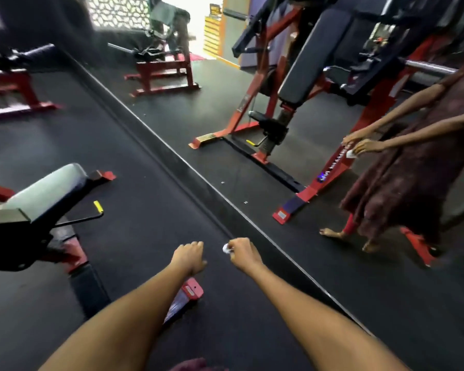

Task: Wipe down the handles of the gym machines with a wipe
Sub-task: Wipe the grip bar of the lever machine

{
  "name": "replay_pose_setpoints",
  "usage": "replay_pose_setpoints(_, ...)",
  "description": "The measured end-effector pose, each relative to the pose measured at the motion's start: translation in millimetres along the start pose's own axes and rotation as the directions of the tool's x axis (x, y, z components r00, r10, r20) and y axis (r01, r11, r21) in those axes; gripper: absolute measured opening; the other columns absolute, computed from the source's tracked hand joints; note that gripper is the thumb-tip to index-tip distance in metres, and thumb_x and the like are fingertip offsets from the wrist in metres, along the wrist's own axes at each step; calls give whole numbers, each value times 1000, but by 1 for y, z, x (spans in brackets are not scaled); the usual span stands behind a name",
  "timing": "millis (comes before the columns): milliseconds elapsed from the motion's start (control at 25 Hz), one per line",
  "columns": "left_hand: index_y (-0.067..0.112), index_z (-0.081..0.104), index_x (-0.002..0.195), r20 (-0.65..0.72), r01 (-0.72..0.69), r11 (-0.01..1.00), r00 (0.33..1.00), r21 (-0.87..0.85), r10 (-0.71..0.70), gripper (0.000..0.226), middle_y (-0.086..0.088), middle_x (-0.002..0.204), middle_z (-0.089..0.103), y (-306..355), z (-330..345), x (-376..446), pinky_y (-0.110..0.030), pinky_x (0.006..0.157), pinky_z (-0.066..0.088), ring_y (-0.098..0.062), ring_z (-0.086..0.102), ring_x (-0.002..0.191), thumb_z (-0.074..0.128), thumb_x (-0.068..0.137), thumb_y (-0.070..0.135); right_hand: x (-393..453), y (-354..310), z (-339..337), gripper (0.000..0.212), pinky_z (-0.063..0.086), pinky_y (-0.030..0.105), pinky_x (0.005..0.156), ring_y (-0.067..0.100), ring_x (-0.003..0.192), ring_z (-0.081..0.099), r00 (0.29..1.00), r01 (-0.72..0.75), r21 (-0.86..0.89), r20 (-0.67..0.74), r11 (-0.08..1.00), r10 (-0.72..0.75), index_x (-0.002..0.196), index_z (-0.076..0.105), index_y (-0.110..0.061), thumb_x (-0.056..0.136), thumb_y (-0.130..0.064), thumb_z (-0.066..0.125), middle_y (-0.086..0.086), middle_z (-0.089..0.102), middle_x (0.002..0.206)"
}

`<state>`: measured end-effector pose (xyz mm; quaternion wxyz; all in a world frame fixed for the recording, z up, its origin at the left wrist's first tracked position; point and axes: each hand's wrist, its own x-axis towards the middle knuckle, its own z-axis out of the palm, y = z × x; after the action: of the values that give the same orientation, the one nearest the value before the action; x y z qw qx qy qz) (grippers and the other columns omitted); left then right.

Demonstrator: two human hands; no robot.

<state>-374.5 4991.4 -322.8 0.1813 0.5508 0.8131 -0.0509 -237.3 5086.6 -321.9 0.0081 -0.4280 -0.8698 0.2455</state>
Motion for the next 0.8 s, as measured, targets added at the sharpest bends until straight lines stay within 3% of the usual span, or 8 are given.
replay_pose_setpoints(160, 7, 43, 127, -11, 123, 992, 992, -40, -124, 47, -10, 135, 48, -33, -34, 61, -37, 98, 37, -28, 49, 123, 49, 93, 38, 100, -22, -21, 28, 48, 28, 76, 27, 99, 63, 991, 130, -4, 32, 992, -130, 96, 72, -16, 79, -6, 52, 8, 69, 105)
replay_pose_setpoints(360, 8, 41, 128, -13, 324, 939, 945, -115, -327, 47, -9, 136, 48, -78, -58, 137, -36, 99, 37, -27, 48, 124, 49, 93, 39, 224, -49, -36, 28, 48, 28, 73, 28, 97, 63, 942, 317, -44, 133, 947, -309, 90, 71, -14, 77, -1, 49, 7, 69, 104)
replay_pose_setpoints(680, 7, 44, 122, -55, 635, 721, 739, -277, -671, 43, -11, 130, 50, -125, -107, 192, -36, 99, 35, -28, 49, 122, 49, 92, 39, 366, -133, -56, 26, 51, 34, 76, 35, 95, 60, 735, 654, -73, 298, 753, -609, 88, 66, -4, 76, -1, 43, 11, 66, 102)
replay_pose_setpoints(800, 8, 45, 122, -63, 743, 585, 600, -325, -797, 44, -10, 130, 50, -145, -111, 176, -35, 100, 33, -27, 48, 123, 49, 92, 39, 377, -174, -37, 27, 52, 37, 78, 35, 96, 62, 608, 747, 34, 367, 664, -703, 86, 67, -2, 75, 1, 44, 14, 68, 102)
